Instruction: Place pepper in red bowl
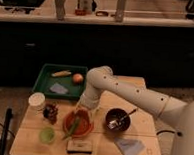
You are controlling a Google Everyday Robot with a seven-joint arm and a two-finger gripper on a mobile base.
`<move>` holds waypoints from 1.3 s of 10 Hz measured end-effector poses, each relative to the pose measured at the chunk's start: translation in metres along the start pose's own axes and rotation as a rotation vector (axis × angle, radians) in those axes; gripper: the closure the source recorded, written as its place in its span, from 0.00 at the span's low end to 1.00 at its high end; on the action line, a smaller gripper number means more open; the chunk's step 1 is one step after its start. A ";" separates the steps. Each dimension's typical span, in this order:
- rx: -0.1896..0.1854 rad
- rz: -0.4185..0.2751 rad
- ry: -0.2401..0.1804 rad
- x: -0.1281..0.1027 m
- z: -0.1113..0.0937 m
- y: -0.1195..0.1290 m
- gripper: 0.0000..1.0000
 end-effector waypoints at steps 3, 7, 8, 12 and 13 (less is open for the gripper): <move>0.000 -0.006 -0.004 0.001 -0.001 -0.003 0.20; -0.004 -0.011 -0.005 0.000 -0.002 -0.006 0.20; -0.006 -0.012 -0.005 -0.001 -0.003 -0.006 0.20; -0.011 -0.019 -0.014 0.000 -0.004 -0.005 0.20; -0.011 -0.022 -0.016 0.000 -0.006 -0.005 0.20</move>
